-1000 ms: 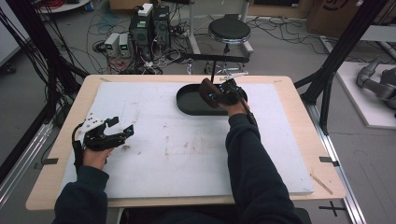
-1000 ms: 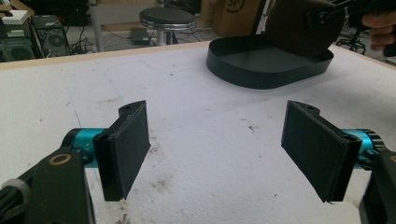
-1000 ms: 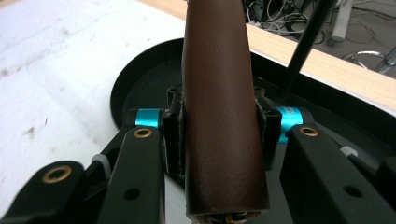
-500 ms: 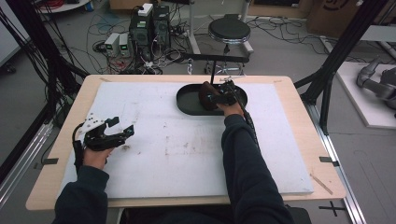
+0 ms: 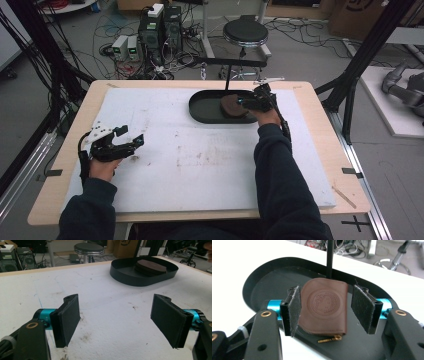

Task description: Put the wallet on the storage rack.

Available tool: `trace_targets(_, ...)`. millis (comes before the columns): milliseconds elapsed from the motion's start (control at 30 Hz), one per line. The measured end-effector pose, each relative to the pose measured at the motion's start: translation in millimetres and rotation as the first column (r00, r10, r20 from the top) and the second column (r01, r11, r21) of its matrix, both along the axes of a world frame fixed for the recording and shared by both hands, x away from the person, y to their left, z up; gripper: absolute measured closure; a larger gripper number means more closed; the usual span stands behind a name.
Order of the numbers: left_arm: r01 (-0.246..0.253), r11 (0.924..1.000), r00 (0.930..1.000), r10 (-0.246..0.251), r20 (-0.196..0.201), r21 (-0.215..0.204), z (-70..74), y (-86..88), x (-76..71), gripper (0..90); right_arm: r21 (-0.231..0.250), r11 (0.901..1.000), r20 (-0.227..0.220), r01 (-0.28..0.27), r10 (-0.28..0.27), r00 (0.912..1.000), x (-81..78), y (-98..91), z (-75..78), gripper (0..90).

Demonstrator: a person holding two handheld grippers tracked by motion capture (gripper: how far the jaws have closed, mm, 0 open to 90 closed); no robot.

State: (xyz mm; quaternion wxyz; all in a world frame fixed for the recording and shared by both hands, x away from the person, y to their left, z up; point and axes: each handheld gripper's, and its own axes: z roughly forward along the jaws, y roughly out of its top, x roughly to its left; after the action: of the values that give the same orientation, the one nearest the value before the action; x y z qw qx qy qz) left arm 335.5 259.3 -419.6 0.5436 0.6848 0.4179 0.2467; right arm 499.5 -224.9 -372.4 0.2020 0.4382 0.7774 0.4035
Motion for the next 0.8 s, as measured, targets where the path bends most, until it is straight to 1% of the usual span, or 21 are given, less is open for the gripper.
trace_targets(33, 0.001, 1.0, 1.0, -0.001, 0.0, -0.002, 0.0, -0.1, 0.1, 23.3, 0.001, 0.9998, 0.041, -0.022, 0.022, 0.9989, -10.0, -6.9, 7.4, 41.3)
trace_targets(67, 0.001, 1.0, 1.0, -0.001, 0.001, -0.002, -0.1, -0.3, 0.1, 23.3, -0.013, 0.9995, 0.076, -0.03, 0.031, 0.9967, -16.9, -10.0, 9.8, 41.1)
trace_targets(100, 0.003, 1.0, 1.0, -0.003, 0.002, -0.003, -0.1, -0.3, 0.3, 23.3, -0.011, 0.9988, 0.082, -0.047, 0.048, 0.9955, -22.9, -13.7, 11.4, 41.1)
trace_targets(133, 0.003, 1.0, 1.0, -0.003, 0.003, -0.008, 0.1, -0.5, 0.2, 23.3, 0.005, 0.9979, 0.068, -0.064, 0.064, 0.9956, -28.6, -18.0, 12.7, 40.0)
trace_targets(167, 0.002, 1.0, 1.0, -0.002, 0.005, -0.008, 0.5, -0.4, 0.1, 23.4, 0.006, 0.9972, 0.051, -0.074, 0.074, 0.996, -33.7, -21.4, 14.2, 36.7)
trace_targets(200, 0.003, 0.9999, 0.9999, -0.003, 0.011, -0.011, 0.8, -0.4, -0.2, 23.3, 0.009, 0.9963, 0.041, -0.086, 0.085, 0.9955, -40.3, -24.7, 15.4, 36.1)
trace_targets(233, -0.001, 0.9999, 0.9999, 0.001, 0.013, -0.016, 1.2, -0.9, -0.5, 23.4, 0.019, 0.9946, 0.063, -0.102, 0.101, 0.9929, -48.3, -28.1, 15.5, 36.1)
trace_targets(267, -0.001, 0.9999, 0.9999, 0.001, 0.013, -0.016, 1.2, -0.9, -0.5, 23.3, 0.019, 0.9946, 0.063, -0.102, 0.101, 0.9929, -48.3, -28.1, 15.5, 36.1)
trace_targets(300, 0.0, 0.9999, 0.9999, 0.0, 0.016, -0.016, 1.4, -1.0, -0.7, 23.3, -0.013, 0.9931, 0.055, -0.116, 0.117, 0.9916, -62.1, -33.4, 17.9, 30.5)
trace_targets(333, -0.001, 0.9999, 0.9999, 0.001, 0.016, -0.016, 1.7, -1.2, -0.9, 23.3, -0.013, 0.9931, 0.055, -0.116, 0.117, 0.9916, -62.1, -33.4, 17.9, 30.5)
trace_targets(367, -0.006, 0.9998, 0.9999, 0.007, 0.015, -0.017, 1.9, -1.9, -0.9, 22.3, -0.008, 0.9918, 0.087, -0.128, 0.128, 0.988, -76.4, -39.0, 18.2, 29.5)
trace_targets(400, -0.008, 0.9998, 0.9999, 0.009, 0.015, -0.018, 1.9, -2.1, -0.8, 21.7, -0.008, 0.9912, 0.111, -0.132, 0.132, 0.985, -84.4, -42.0, 17.9, 28.6)
trace_targets(500, -0.011, 0.9998, 0.9998, 0.012, 0.018, -0.017, 1.9, -1.8, -0.2, 21.4, -0.013, 0.9925, 0.131, -0.121, 0.122, 0.9839, -105.0, -49.0, 12.7, 21.3)
trace_targets(533, -0.018, 0.9996, 0.9996, 0.019, 0.02, -0.022, 1.8, -1.6, 0.3, 21.1, -0.023, 0.9927, 0.138, -0.118, 0.12, 0.9831, -111.0, -51.5, 9.8, 21.3)
trace_targets(567, -0.021, 0.9996, 0.9996, 0.021, 0.02, -0.021, 2.0, -1.2, 0.4, 20.7, -0.026, 0.9926, 0.148, -0.118, 0.121, 0.9816, -116.3, -54.1, 6.8, 21.3)
trace_targets(633, -0.019, 0.9996, 0.9995, 0.02, 0.024, -0.018, 2.3, -1.0, 0.3, 20.6, -0.027, 0.9939, 0.157, -0.107, 0.11, 0.9814, -126.0, -59.1, 0.8, 21.3)
trace_targets(667, -0.019, 0.9996, 0.9995, 0.02, 0.024, -0.018, 2.3, -1.0, 0.3, 20.7, -0.027, 0.9939, 0.157, -0.107, 0.11, 0.9814, -126.0, -59.1, 0.8, 21.3)
trace_targets(700, -0.019, 0.9997, 0.9995, 0.019, 0.025, -0.015, 2.2, -1.8, 0.1, 20.6, -0.032, 0.9948, 0.158, -0.097, 0.101, 0.9823, -133.6, -63.8, -4.6, 21.3)
trace_targets(767, -0.014, 0.9999, 0.9996, 0.014, 0.025, -0.01, 2.3, -2.5, -0.1, 20.6, -0.024, 0.996, 0.159, -0.087, 0.089, 0.9833, -140.3, -67.6, -9.7, 21.3)
trace_targets(800, -0.014, 0.9999, 0.9996, 0.014, 0.025, -0.01, 2.3, -2.5, -0.1, 20.6, -0.024, 0.996, 0.159, -0.087, 0.089, 0.9833, -140.3, -67.6, -9.7, 21.3)
